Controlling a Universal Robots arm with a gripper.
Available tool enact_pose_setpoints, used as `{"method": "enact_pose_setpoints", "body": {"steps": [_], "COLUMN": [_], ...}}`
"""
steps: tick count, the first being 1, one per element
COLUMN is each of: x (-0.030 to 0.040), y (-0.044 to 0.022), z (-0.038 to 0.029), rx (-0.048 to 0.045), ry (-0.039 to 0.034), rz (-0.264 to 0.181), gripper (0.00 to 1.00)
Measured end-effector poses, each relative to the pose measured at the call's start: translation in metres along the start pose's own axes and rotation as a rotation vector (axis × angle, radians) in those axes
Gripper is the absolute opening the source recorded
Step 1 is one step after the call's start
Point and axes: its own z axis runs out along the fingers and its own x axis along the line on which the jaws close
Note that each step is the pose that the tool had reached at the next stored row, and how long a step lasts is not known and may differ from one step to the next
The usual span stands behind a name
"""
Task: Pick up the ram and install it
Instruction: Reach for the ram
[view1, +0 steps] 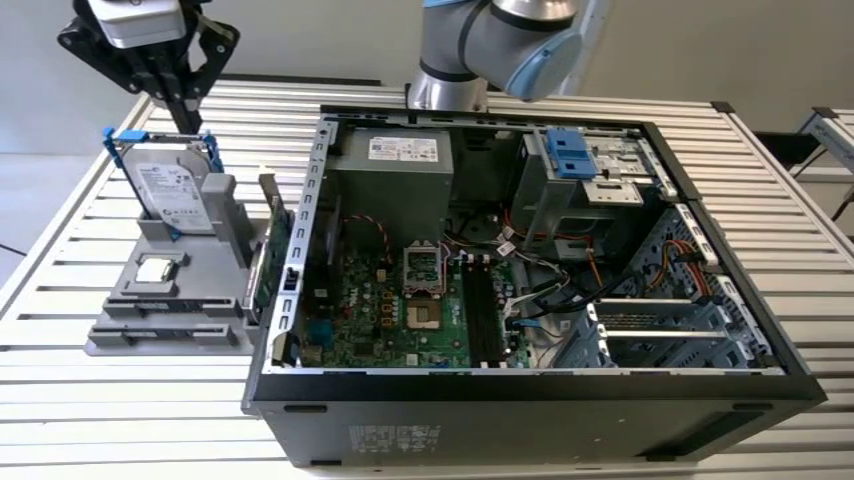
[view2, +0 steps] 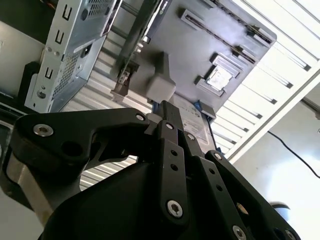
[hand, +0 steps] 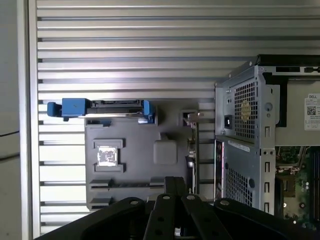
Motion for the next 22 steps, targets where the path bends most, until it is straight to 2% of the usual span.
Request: {"method": "enact_pose_setpoints", "body": {"steps": [22], "x": [0.0374], "y": [-0.0009], "z": [-0.0007], "rx": [0.0000], "ry": [0.0002], "rz": [-0.003], "gripper": [0.00]}}
